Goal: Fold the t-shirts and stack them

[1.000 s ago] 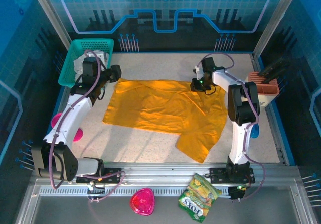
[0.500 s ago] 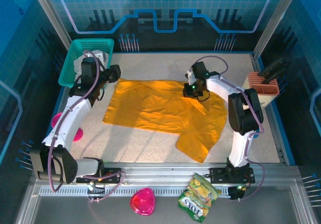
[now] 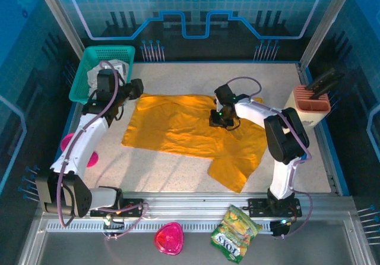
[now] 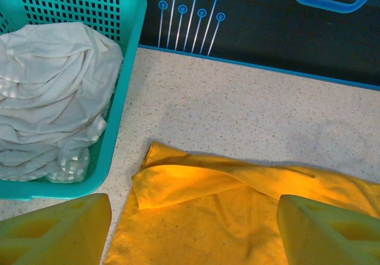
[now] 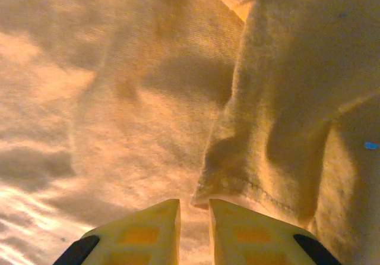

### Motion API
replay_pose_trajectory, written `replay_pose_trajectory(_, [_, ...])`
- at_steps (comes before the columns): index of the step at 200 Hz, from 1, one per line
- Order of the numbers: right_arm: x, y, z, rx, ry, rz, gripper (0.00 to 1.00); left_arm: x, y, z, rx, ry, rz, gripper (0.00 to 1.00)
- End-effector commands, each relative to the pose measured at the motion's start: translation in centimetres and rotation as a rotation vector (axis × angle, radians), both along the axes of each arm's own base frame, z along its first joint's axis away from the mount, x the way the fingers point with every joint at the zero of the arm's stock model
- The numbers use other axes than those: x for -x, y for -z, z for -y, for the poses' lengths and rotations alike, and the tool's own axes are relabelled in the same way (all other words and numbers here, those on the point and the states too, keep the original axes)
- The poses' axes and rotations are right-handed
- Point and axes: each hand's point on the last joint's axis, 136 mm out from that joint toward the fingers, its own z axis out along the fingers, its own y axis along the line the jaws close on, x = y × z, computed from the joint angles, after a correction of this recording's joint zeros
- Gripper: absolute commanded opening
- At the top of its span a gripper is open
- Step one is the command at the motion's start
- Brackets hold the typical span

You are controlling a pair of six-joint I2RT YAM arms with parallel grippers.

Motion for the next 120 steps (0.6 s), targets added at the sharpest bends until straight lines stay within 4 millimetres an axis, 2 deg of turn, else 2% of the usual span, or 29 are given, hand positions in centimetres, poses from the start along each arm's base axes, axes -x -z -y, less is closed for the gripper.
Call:
replay_pose_trajectory(1, [-0.1,-3.3,0.6,-0.017,0.040,0.052,0.22,0.2,0.7,0.2,0.010,0.019,-0.030,0.75])
replay_pose_trajectory(20, [-0.9,-4.7,2.4,-0.029,0.083,0.088,0.22,-0.2,1.5,0.5,0.013,0.025,-0.076,0.73])
replay_pose_trajectory(36, [-1.5,-4.9,4.3,-0.026,0.119,0.090,0.21,-0.7,2.6,0.8,0.006,0.027,-0.140,0.70])
replay_pose_trajectory(57, [-2.0,-3.9,7.0,0.003,0.163,0.074,0.21,-1.3,4.8,1.6,-0.016,0.037,-0.239,0.68])
replay_pose_trajectory(91, [-4.0,-2.3,13.4,0.087,0.281,0.053,0.21,-2.5,9.4,2.0,-0.039,-0.001,-0.389,0.62])
replay_pose_trajectory(120, [-5.7,-0.8,17.4,0.145,0.350,0.009,0.20,-3.2,11.3,2.0,-0.016,-0.039,-0.423,0.58])
